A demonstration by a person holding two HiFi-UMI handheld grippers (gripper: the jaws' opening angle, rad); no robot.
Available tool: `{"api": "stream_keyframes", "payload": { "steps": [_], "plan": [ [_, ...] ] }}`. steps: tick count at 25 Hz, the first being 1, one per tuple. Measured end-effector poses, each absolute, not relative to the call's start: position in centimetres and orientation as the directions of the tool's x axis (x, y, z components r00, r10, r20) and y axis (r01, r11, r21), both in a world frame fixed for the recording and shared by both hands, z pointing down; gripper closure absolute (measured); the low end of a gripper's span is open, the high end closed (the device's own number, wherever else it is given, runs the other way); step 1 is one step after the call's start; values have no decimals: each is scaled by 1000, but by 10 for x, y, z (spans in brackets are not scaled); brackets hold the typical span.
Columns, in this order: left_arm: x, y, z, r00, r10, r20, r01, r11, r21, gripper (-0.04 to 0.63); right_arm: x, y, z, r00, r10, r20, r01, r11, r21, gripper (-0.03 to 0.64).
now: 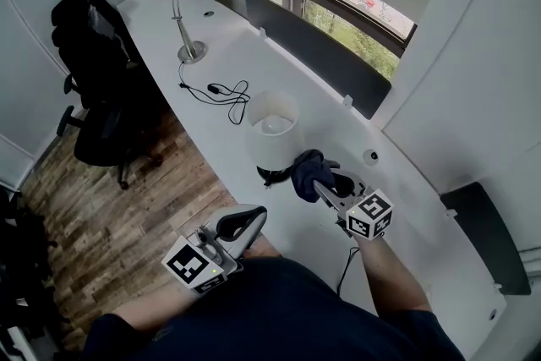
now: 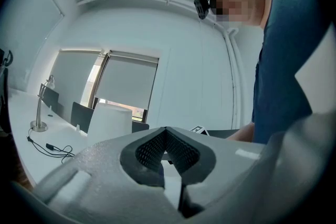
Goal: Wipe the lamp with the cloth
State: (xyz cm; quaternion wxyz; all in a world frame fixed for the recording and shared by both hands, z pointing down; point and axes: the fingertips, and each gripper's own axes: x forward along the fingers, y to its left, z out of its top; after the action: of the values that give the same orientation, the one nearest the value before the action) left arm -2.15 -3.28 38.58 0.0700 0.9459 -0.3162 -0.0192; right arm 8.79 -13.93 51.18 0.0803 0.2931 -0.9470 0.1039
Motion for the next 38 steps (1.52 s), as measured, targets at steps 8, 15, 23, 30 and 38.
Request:
{"api": "stream_keyframes", "payload": {
  "steps": [8, 15, 23, 30, 38],
  "plan": [
    [-11, -27, 383, 809, -587, -13, -580, -802, 145, 589, 73, -99, 461, -860, -495, 123, -508, 850, -135, 500],
    [-5, -22, 379, 818, -574, -25, -566, -813, 133, 589, 54, -57, 416, -898, -439, 36, -440, 889, -130, 500],
    [0, -17, 370, 826, -559, -65, -550, -827, 118, 589, 38, -23, 390, -917, -398, -27, -392, 911, -132, 500],
    [0, -11, 366, 825, -560, -79, -550, -827, 118, 589, 29, -8, 396, -918, -394, -40, -385, 911, -148, 500],
    [-5, -11, 369, 813, -580, -57, -571, -812, 120, 589, 28, -10, 397, -920, -390, -37, -381, 913, -146, 500]
  ]
}}
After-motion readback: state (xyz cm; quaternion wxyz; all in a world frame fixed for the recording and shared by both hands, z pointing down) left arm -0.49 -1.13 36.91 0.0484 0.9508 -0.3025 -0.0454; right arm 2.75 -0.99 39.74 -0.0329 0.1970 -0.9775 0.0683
